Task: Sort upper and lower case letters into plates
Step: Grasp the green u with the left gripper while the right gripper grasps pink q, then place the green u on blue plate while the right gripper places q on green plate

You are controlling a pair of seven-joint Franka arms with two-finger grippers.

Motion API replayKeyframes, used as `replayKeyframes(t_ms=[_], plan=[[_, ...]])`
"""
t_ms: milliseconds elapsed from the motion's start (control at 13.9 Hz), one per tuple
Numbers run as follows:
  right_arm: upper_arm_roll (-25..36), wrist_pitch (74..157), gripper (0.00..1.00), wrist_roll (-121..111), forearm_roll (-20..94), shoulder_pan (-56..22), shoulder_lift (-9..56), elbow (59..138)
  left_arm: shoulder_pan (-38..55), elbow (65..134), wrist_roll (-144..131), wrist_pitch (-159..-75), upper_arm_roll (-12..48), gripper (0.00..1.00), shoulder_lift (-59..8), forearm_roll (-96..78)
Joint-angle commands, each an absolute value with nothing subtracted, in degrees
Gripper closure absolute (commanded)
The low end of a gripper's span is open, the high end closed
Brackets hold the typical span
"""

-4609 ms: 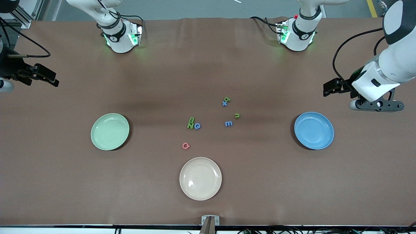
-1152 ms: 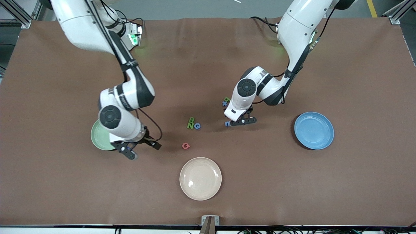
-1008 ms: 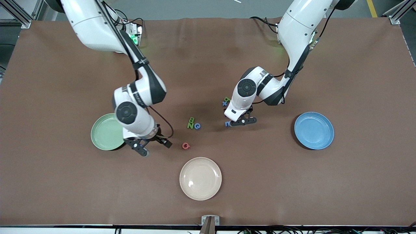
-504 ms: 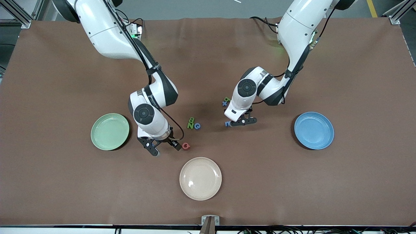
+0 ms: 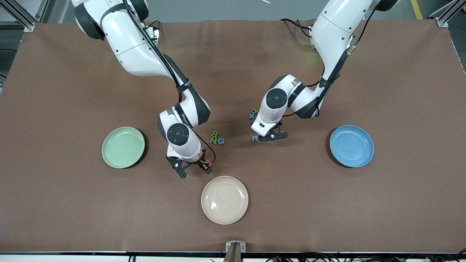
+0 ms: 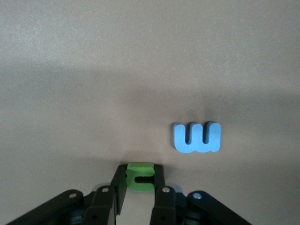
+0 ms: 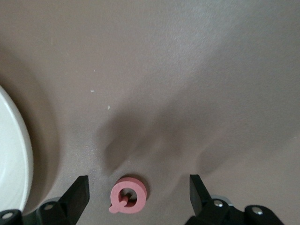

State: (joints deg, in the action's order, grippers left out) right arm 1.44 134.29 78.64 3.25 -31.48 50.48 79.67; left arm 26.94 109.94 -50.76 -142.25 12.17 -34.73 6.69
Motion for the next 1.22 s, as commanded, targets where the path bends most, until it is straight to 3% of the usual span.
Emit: replayKeyframes(t_ms=[0, 216, 504, 720, 1008, 1152], plan=[[2.11, 133.68, 0.05, 80.60, 2.37, -32.61, 51.86, 77.61, 26.81, 109.95, -52.21, -141.77, 12.13, 0.76, -32.62, 8.26], [2.11, 133.33, 0.10, 80.51, 2.29, -33.13, 51.86, 77.70, 25.93, 109.78, -51.86, -138.70, 12.22, 0.85, -29.46, 8.26], [2.11, 133.24, 0.24, 80.25, 2.29, -33.40, 51.86, 77.87, 22.07, 110.04, -46.16, -132.37, 12.22, 0.87, -23.66, 8.35], [2.11, 133.33, 0.35, 80.16, 2.29, -33.49, 51.86, 78.05, 14.17, 111.00, -32.05, -128.60, 12.39, 0.87, -20.14, 8.35], [2.11, 133.42, 0.62, 79.89, 2.11, -33.57, 51.86, 78.22, 3.90, 117.05, -17.88, -132.25, 12.39, 0.86, -18.81, 8.44], [2.11, 133.33, 0.85, 79.63, 0.27, -33.49, 51.86, 78.22, -0.60, 121.10, -10.06, -138.57, 12.39, 0.87, -18.98, 8.35]])
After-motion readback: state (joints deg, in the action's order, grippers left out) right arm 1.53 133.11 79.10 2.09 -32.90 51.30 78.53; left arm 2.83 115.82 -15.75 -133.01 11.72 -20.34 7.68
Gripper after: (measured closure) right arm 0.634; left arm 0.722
